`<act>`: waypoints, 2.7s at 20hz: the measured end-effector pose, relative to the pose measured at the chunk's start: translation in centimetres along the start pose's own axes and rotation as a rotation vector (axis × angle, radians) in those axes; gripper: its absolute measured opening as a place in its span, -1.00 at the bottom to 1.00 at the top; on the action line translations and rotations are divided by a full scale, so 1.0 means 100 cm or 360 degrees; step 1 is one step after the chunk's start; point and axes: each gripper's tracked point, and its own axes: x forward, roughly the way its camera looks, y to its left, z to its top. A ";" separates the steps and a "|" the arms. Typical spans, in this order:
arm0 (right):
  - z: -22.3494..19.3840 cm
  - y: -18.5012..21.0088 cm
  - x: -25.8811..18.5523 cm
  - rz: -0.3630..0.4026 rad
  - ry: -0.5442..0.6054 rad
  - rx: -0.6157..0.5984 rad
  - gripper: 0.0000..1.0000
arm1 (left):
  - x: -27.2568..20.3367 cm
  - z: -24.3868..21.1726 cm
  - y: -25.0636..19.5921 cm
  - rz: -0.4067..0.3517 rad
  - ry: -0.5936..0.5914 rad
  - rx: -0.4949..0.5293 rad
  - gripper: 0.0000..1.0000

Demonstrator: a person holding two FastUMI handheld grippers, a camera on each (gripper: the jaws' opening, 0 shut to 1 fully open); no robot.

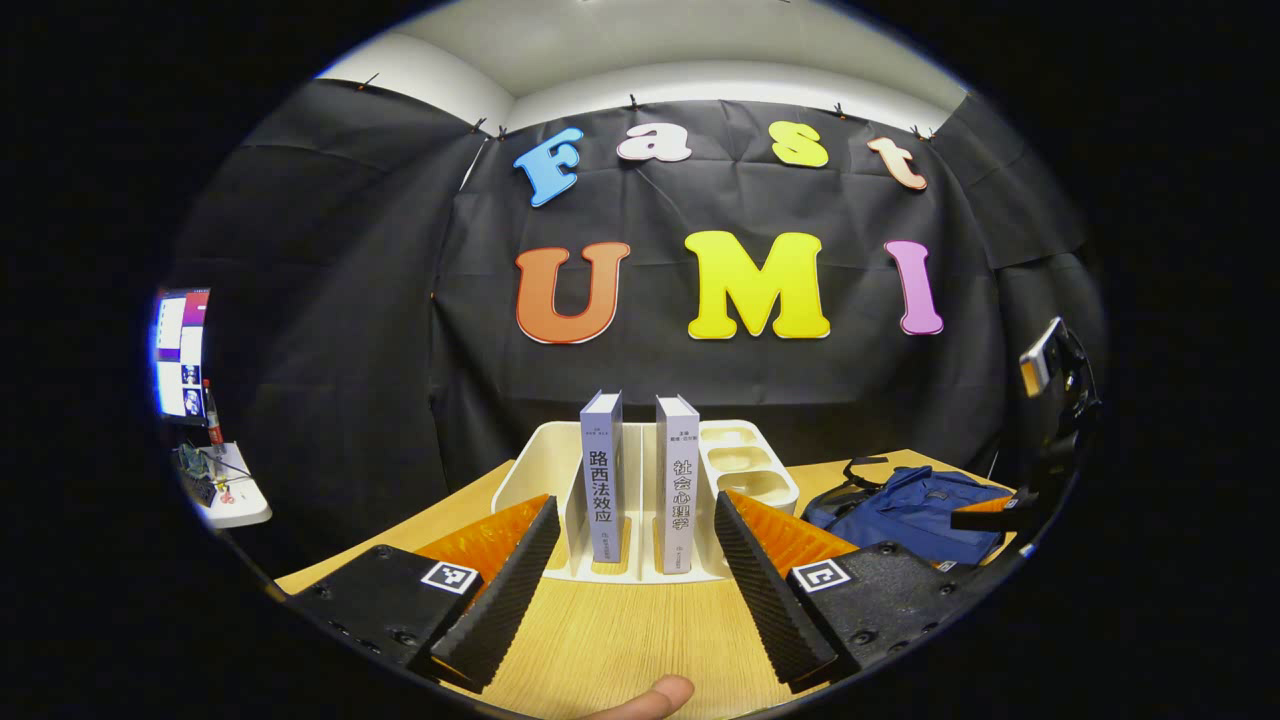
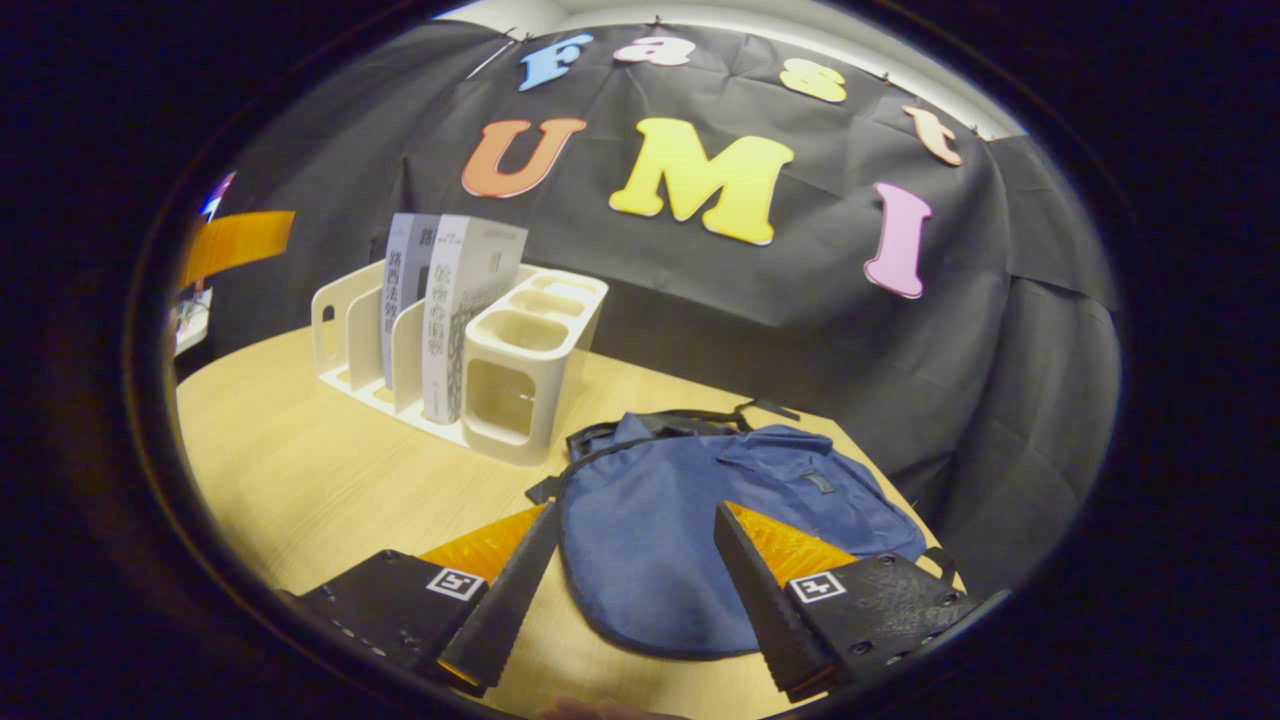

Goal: Open the schoolbag, grab two books from the bookshelf and put them into the schoolbag.

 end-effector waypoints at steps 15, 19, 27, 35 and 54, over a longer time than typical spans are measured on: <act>-0.043 0.005 0.050 -0.0252 0.0306 -0.0287 0.85 | 0.009 -0.033 0.023 0.0005 0.0089 -0.0026 0.96; -0.037 0.001 0.047 -0.0327 0.0312 -0.0311 0.59 | 0.008 -0.037 0.026 0.0007 0.0099 -0.0054 0.96; -0.019 -0.020 0.049 -0.0456 0.0319 -0.0231 -0.03 | 0.007 -0.043 0.020 -0.0003 0.0127 -0.0090 0.96; 0.005 -0.038 0.046 -0.0340 0.0307 -0.0113 -0.77 | 0.014 -0.044 0.020 -0.0009 0.0143 -0.0102 0.96; 0.119 -0.205 0.019 -0.0270 -0.0021 0.0189 -0.98 | 0.075 0.015 -0.023 -0.0126 0.0189 -0.0107 1.00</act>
